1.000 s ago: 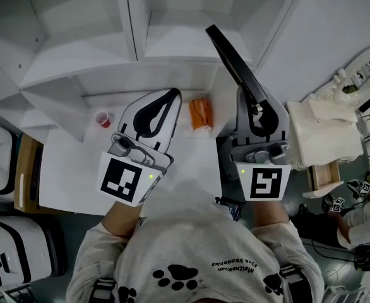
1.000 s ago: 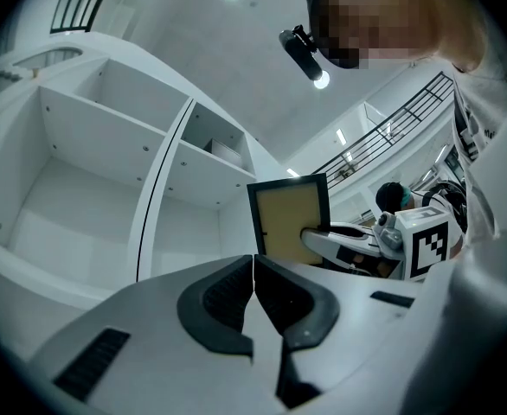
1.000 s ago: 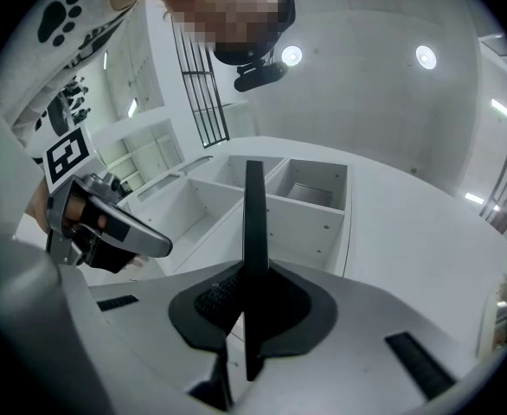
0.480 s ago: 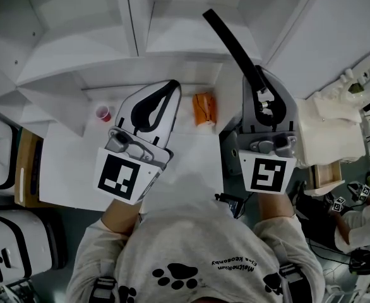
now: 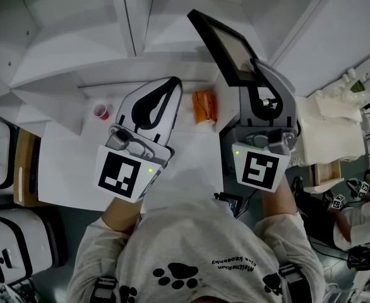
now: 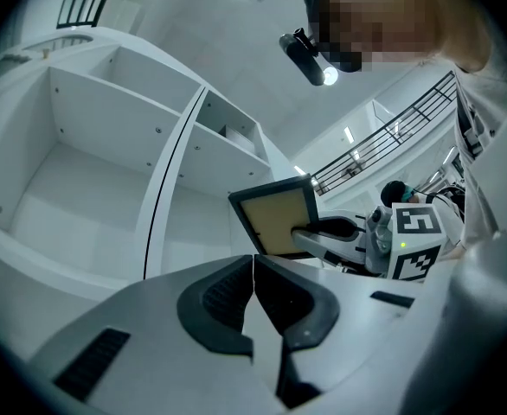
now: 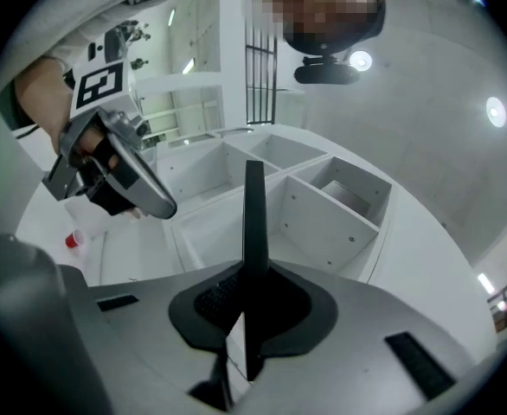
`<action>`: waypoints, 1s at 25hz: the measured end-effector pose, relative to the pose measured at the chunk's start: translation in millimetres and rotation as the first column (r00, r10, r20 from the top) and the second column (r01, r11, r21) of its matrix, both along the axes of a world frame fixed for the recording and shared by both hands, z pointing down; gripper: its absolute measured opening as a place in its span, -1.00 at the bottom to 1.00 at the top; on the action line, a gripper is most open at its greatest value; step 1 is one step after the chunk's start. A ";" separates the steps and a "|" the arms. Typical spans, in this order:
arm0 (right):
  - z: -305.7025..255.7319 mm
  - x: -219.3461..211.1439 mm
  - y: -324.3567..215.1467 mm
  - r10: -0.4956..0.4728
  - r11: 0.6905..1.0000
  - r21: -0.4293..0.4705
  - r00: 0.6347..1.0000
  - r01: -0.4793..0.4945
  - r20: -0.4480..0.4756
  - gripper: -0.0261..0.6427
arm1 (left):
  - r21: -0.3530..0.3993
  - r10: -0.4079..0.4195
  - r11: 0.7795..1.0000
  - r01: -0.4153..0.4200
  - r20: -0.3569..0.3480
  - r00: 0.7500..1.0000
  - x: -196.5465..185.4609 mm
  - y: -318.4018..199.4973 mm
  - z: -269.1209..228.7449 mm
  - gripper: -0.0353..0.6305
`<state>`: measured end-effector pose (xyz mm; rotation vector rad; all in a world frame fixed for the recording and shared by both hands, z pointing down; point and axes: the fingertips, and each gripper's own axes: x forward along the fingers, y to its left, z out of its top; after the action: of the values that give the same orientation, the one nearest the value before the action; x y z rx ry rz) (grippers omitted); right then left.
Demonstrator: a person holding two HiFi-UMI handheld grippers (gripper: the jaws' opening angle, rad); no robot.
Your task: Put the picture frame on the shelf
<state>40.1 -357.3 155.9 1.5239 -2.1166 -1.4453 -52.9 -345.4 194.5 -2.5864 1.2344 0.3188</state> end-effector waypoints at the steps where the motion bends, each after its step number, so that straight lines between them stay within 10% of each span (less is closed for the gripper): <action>1: 1.5 -2.0 -3.7 0.021 1.000 0.004 0.999 -0.021 -0.034 -0.73 | -0.002 0.000 1.000 0.000 0.004 1.000 -0.4 -1.4 1.3 -0.82; 25: 33.3 -27.4 -55.8 0.174 0.981 -0.016 0.906 -0.195 -0.386 -0.73 | -0.037 0.004 0.999 -0.004 -0.010 1.000 -3.3 -20.2 15.3 -0.82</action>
<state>12.7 -413.2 189.2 1.2567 -1.7198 -1.4625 -56.2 -365.6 209.9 -2.6222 1.2500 0.3132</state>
